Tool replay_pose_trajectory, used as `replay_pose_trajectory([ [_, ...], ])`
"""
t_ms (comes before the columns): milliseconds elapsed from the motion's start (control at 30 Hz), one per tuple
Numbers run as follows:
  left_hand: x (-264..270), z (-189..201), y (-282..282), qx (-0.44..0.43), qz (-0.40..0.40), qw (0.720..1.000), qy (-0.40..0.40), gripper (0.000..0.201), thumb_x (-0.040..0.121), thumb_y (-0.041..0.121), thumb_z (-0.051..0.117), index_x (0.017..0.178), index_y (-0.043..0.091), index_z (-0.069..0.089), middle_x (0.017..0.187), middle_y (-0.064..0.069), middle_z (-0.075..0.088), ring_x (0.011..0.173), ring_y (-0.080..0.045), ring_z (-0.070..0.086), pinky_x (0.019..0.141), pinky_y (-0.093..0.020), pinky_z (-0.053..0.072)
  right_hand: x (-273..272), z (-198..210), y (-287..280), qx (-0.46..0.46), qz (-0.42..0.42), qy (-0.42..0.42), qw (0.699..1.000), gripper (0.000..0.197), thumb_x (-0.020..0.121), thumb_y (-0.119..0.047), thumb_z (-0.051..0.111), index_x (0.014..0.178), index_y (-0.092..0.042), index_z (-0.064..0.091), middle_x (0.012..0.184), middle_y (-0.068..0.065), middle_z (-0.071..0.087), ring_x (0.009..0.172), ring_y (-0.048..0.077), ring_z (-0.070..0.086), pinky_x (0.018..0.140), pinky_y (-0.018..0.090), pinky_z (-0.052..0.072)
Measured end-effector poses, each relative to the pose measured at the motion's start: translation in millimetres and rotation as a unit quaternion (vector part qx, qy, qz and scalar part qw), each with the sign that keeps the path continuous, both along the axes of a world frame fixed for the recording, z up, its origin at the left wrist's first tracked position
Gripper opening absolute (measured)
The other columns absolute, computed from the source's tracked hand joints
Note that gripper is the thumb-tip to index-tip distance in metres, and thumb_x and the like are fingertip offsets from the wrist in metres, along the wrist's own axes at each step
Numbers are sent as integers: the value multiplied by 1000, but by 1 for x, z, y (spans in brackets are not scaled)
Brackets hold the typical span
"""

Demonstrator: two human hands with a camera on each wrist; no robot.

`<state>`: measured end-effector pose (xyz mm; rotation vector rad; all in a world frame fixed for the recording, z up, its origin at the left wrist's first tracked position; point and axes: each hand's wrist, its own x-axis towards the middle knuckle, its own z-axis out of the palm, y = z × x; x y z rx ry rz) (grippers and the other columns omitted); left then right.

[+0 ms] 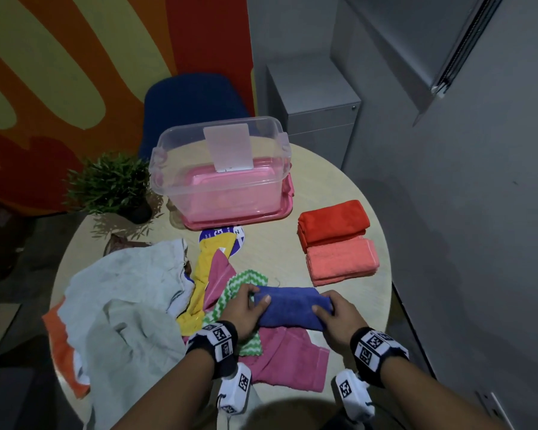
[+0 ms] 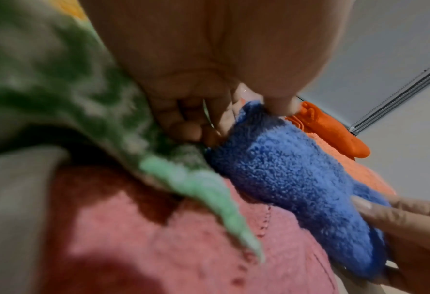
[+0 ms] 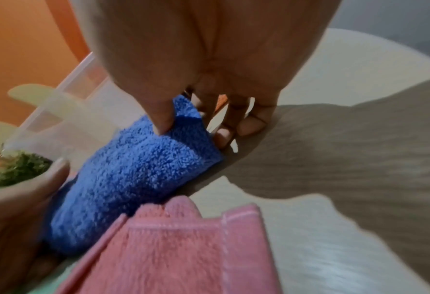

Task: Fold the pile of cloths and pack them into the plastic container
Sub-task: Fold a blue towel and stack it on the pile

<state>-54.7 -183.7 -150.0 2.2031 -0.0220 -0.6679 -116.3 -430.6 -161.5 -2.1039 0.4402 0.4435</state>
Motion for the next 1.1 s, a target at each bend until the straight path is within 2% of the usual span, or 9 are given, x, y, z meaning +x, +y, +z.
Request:
replay_pose_trajectory([
  [67, -1, -4, 5, -22, -31, 999, 31, 51, 84, 48, 69, 123, 29, 42, 104, 2, 67, 91, -16, 67, 83, -34, 55, 8, -2, 3, -12, -25, 2, 1000, 18, 96, -37, 58, 102, -20, 57, 94, -1, 66, 84, 14, 61, 73, 31, 47],
  [233, 6, -8, 2, 29, -39, 999, -17, 33, 94, 33, 61, 122, 29, 46, 109, 2, 68, 93, -20, 65, 82, -33, 52, 19, -5, 9, -64, -52, 14, 996, 29, 97, -49, 53, 83, -24, 51, 83, -1, 63, 75, 15, 57, 67, 31, 43],
  [400, 17, -7, -7, 77, -76, 992, -70, 30, 94, 38, 55, 123, 34, 47, 106, 1, 67, 90, -26, 65, 77, -33, 52, 18, 1, 11, -5, -58, 35, 998, 29, 91, -46, 61, 110, -26, 53, 100, -5, 64, 88, 14, 62, 74, 28, 47],
  [500, 23, -8, -10, 90, -72, 990, -78, 33, 93, 40, 56, 123, 29, 48, 106, 0, 67, 93, -26, 65, 78, -34, 52, 18, -5, 8, -48, -44, 47, 997, 36, 90, -47, 63, 114, -23, 53, 107, 0, 65, 93, 20, 62, 82, 31, 50],
  [667, 31, -9, -12, 179, -127, 973, -74, 45, 99, 45, 45, 141, 27, 45, 131, -9, 49, 114, -30, 56, 96, -36, 46, 24, -9, 15, -95, -47, 52, 993, 46, 90, -50, 61, 123, -19, 48, 111, 5, 66, 99, 27, 64, 81, 33, 50],
  [800, 32, -9, -15, 183, -145, 970, -72, 31, 101, 42, 39, 123, 22, 50, 120, -11, 47, 99, -31, 57, 87, -36, 48, 24, -6, 17, -113, -28, 60, 991, 44, 93, -47, 59, 124, -17, 52, 117, 6, 65, 104, 26, 62, 80, 27, 44],
  [933, 32, -10, -16, 184, -139, 971, -60, 24, 103, 38, 38, 114, 18, 45, 117, -10, 43, 93, -32, 59, 83, -37, 48, 22, -2, 24, -153, 30, 66, 986, 40, 91, -44, 58, 120, -16, 57, 118, 9, 56, 105, 26, 58, 91, 31, 47],
  [1000, 31, -12, -14, 160, -122, 978, -58, 23, 103, 34, 40, 115, 16, 47, 119, -10, 42, 94, -30, 58, 83, -35, 47, 21, 2, 28, -140, 21, 60, 988, 34, 85, -42, 59, 109, -18, 59, 112, 7, 54, 97, 23, 59, 86, 31, 50],
  [1100, 31, -15, -6, 95, -100, 988, -70, 22, 102, 30, 45, 119, 16, 49, 122, -9, 45, 94, -21, 50, 87, -29, 42, 17, 13, 32, -53, -57, 48, 996, 19, 84, -32, 62, 96, -19, 57, 96, 1, 64, 81, 13, 61, 64, 23, 47],
])
